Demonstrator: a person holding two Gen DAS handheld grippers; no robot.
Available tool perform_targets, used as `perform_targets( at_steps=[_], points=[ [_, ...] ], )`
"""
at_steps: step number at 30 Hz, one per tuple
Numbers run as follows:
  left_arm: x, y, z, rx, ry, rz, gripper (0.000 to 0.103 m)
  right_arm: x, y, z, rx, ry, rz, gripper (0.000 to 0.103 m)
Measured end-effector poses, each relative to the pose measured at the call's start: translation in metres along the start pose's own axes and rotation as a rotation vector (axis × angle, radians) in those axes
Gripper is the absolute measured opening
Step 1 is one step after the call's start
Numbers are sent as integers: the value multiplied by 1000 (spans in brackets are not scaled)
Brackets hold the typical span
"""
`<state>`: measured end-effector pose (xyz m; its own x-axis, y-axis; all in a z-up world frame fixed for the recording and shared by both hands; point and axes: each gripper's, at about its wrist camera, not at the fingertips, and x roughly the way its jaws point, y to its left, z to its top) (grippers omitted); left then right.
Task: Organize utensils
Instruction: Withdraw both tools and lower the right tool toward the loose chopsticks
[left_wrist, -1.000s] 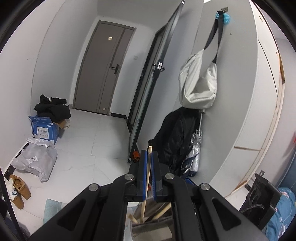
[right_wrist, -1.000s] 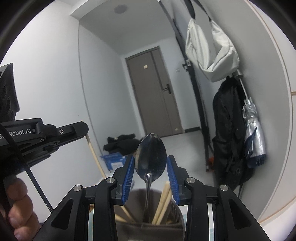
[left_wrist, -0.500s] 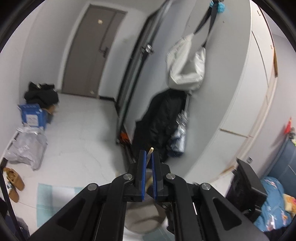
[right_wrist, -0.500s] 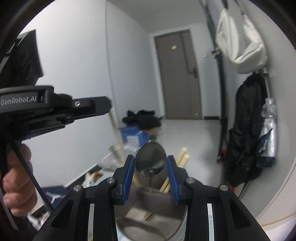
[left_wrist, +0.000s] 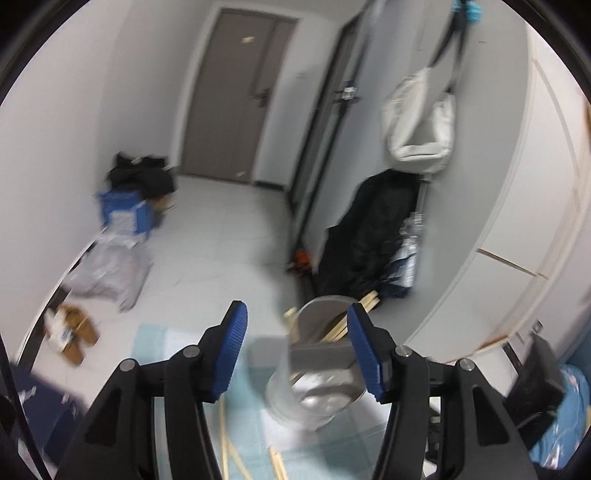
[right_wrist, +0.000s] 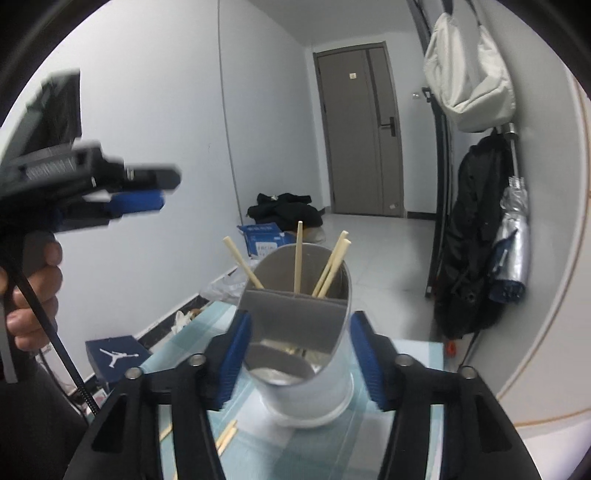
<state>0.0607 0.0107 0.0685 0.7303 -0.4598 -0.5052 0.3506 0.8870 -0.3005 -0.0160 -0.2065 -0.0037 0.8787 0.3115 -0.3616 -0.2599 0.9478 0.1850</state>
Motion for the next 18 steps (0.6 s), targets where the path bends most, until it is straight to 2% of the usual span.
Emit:
perform_targets(
  at_steps=[2, 6, 10, 12, 15, 18],
  points=[
    [-8, 7, -7, -50, 6, 40, 55, -11, 0, 0, 16, -10, 1, 67],
    [-29, 14, -21, -99, -28, 110, 75, -34, 4, 1, 51, -41, 11, 76],
    [-43, 10, -28, -87, -59, 169, 85, -46, 14, 3, 48, -51, 18, 83],
    [-46, 9, -30, -80, -68, 186, 93, -50, 20, 4, 47, -55, 23, 86],
    [-50, 10, -36, -75, -76, 203, 100, -54, 29, 4, 52, -63, 37, 91],
    [-49, 11, -44, -62, -71, 222, 102, -60, 33, 2, 83, -79, 62, 97]
  ],
)
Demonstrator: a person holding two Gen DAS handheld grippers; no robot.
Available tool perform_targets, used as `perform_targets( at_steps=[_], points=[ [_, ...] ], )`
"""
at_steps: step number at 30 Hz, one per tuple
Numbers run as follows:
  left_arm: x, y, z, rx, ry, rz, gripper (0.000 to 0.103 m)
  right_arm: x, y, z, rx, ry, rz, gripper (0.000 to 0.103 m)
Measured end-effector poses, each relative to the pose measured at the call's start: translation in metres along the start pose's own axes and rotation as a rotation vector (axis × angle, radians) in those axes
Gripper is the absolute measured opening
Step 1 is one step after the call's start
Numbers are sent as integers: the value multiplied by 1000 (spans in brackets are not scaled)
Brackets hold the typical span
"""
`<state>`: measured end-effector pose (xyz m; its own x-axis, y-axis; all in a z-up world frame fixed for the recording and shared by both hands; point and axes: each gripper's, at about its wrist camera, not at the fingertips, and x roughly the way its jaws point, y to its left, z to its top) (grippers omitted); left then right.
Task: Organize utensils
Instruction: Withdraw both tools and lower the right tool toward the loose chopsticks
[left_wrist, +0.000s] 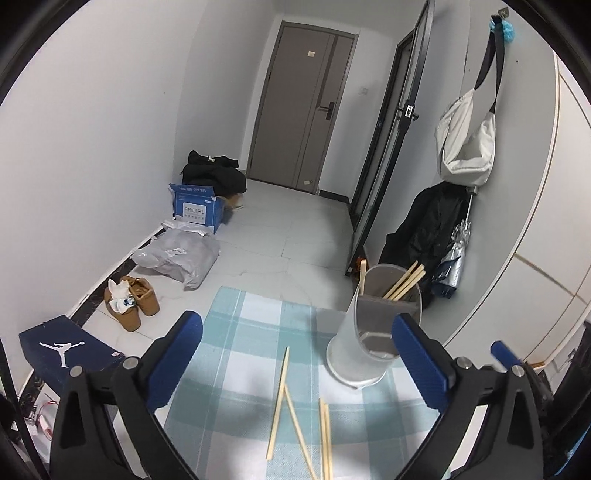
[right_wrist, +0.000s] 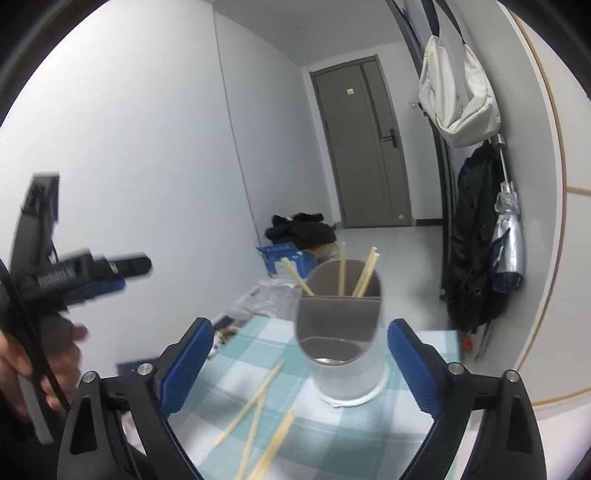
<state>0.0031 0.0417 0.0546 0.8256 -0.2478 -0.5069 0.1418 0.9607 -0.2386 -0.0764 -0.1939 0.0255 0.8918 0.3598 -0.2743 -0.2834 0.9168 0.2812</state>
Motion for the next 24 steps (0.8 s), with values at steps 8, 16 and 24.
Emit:
perform_targets(
  at_steps=[8, 16, 24],
  points=[
    [9, 14, -24, 8, 22, 24, 102, 2, 10, -12, 9, 32, -20, 103],
    [22, 32, -41, -15, 61, 48, 102, 26, 6, -32, 36, 160, -33, 103],
    [34, 57, -44, -77, 102, 81, 102, 59, 0, -53, 99, 305, -39, 103]
  ],
)
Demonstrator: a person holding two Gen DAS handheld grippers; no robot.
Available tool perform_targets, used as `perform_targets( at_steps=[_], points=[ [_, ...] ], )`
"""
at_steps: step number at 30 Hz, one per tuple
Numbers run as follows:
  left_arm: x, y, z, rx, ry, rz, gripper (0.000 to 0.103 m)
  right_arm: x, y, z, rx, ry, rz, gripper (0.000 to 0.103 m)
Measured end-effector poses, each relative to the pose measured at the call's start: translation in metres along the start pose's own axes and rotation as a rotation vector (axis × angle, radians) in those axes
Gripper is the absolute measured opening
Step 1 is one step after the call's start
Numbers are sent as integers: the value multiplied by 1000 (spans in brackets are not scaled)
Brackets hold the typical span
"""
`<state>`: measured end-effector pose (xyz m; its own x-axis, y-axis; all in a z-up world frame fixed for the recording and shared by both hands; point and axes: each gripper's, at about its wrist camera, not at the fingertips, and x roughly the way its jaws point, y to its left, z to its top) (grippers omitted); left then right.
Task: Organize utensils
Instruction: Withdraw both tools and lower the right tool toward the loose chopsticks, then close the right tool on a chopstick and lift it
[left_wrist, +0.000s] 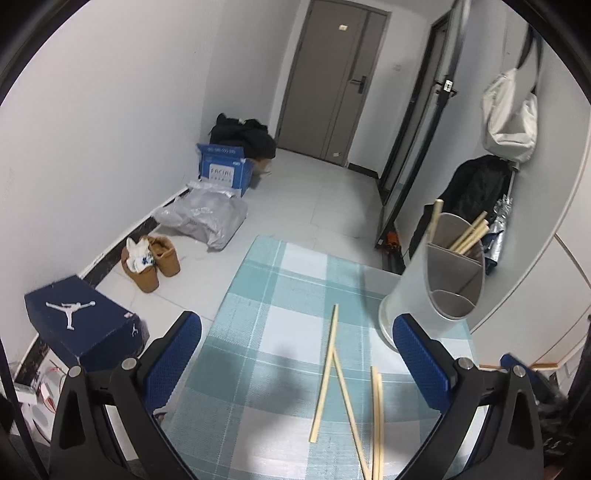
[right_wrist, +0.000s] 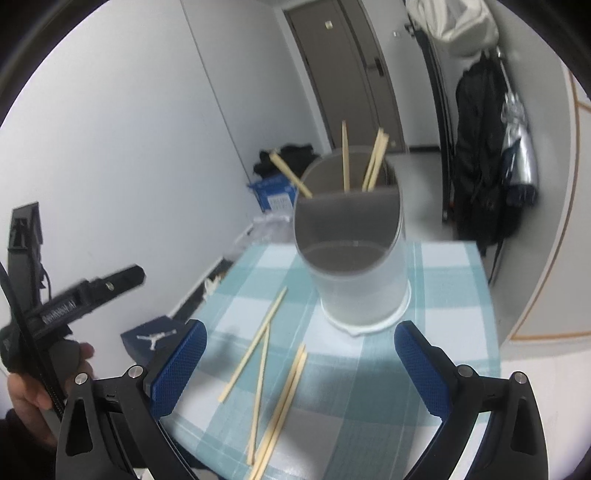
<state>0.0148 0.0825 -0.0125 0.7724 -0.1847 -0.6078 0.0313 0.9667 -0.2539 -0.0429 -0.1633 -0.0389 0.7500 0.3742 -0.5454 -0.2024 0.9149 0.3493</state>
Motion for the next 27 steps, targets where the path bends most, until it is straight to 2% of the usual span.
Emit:
perform_targets(
  at_steps=[6, 8, 12, 17, 21, 27],
  points=[
    [7, 13, 1, -32, 29, 10, 102, 42, 3, -11, -21, 151, -102, 99],
    [9, 18, 2, -50, 42, 4, 102, 60, 3, -17, -21, 218, -137, 91],
    [13, 26, 2, -101, 75, -17, 102, 87, 3, -28, -15, 318, -135, 76],
    [16, 31, 6, -146, 90, -21, 102, 108, 16, -40, -112, 381, -168, 56],
    [17, 32, 6, -153, 96, -24, 102, 118, 23, -50, -131, 417, -168, 48],
    [20, 36, 4, -169, 117, -22, 102, 114, 24, -53, -175, 402, -196, 37]
  ],
)
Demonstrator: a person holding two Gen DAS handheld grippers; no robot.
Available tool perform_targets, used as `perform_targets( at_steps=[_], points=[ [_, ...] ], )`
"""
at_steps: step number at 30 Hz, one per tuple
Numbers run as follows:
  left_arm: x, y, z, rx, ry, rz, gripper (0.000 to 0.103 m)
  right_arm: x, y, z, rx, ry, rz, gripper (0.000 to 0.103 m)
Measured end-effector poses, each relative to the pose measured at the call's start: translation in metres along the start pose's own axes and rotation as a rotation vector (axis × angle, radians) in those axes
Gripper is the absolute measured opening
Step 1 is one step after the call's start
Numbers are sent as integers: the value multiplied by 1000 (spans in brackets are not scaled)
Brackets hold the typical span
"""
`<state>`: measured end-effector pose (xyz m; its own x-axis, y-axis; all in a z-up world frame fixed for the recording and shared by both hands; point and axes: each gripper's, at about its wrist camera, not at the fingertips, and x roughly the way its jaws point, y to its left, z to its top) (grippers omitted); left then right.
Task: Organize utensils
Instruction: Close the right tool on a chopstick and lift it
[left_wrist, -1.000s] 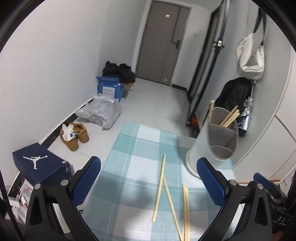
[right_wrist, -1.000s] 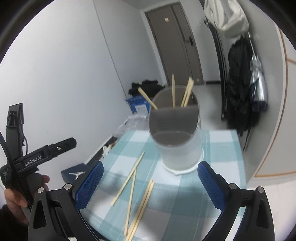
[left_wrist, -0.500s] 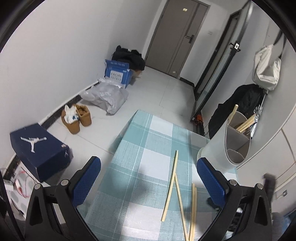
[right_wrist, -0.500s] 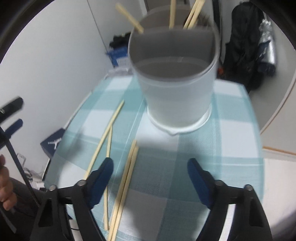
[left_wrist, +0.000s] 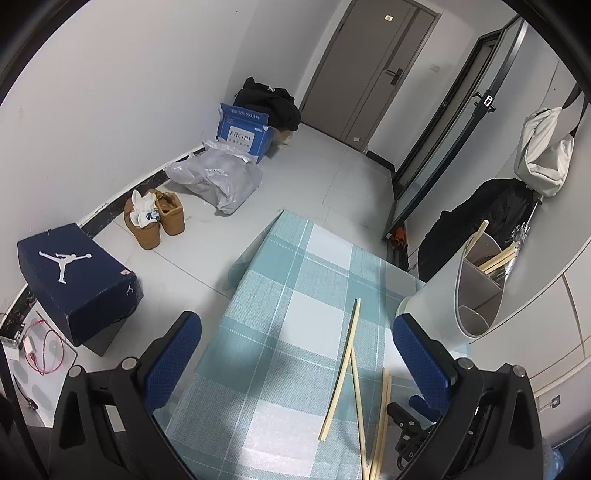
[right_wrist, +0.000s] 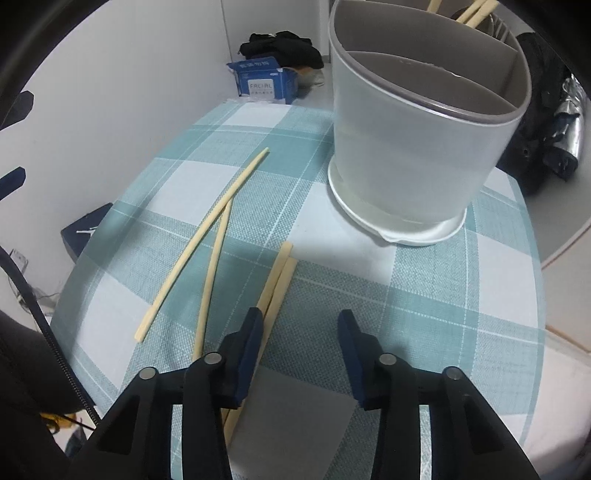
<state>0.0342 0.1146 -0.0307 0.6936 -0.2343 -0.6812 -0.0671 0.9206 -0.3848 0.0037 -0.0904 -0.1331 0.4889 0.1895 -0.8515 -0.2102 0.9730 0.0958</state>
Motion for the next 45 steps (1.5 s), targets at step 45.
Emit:
perform_targets(
  at_steps=[45],
  points=[
    [1, 17, 0, -82, 24, 16, 102, 12, 8, 23, -158, 177, 75, 5]
  ],
)
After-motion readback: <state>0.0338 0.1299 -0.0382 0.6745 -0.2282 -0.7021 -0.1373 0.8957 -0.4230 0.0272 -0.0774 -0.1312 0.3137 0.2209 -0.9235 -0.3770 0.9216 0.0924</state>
